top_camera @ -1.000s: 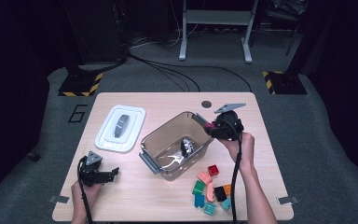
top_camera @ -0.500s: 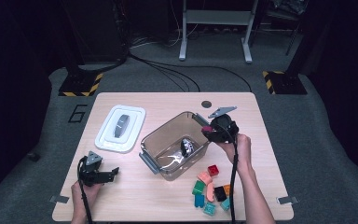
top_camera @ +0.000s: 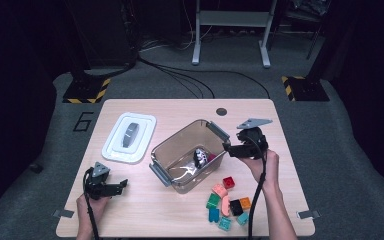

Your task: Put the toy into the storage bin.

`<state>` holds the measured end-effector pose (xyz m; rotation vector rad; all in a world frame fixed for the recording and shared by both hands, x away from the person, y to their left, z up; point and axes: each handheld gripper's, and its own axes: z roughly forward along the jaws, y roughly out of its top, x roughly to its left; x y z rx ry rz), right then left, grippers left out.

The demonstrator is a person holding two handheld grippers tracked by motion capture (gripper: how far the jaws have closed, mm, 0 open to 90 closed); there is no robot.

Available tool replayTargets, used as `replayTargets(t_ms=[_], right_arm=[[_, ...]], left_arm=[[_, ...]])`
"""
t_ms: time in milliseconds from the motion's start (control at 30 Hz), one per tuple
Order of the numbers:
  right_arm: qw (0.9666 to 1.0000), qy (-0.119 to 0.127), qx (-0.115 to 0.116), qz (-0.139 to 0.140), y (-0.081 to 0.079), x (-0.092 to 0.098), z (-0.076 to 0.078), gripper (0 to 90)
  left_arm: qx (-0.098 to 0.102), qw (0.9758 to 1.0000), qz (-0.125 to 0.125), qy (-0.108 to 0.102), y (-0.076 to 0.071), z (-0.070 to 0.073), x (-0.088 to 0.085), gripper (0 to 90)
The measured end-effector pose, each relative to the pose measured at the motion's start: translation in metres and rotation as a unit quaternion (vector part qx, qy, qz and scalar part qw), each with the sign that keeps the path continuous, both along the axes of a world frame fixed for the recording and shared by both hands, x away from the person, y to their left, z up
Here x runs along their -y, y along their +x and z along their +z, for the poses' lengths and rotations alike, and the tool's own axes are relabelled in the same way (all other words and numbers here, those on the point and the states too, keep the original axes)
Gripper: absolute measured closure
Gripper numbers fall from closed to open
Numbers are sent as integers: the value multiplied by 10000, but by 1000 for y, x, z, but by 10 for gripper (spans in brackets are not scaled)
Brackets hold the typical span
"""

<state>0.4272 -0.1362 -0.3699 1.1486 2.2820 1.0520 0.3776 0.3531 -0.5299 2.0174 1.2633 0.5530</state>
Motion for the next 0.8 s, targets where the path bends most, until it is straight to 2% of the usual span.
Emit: replayTargets(t_ms=[33,167,267,367,433,567,667,800], right_arm=[[10000,53,46,-41,-4,4,0,306],[9996,190,-33,-193,-17,18,-9,246],[9992,261,-190,-226,-24,27,-24,136],[9986,237,-361,-315,-29,32,-40,109],[9973,229,-601,-362,-31,34,-54,58],[9955,235,-856,-329,-35,31,-77,44],[9936,114,-1091,-284,-36,25,-94,19],[9921,89,-1225,-244,-38,22,-105,46]], left_arm=[[24,10000,6,-12,0,0,0,122],[25,10000,8,-15,0,0,0,122],[-3,10000,-1,0,0,0,0,122],[23,10000,8,-14,0,0,0,122],[25,10000,9,-16,0,0,0,122],[26,10000,8,-15,0,0,0,122],[11,10000,-5,6,0,0,0,123],[10,10000,0,0,0,0,0,122]])
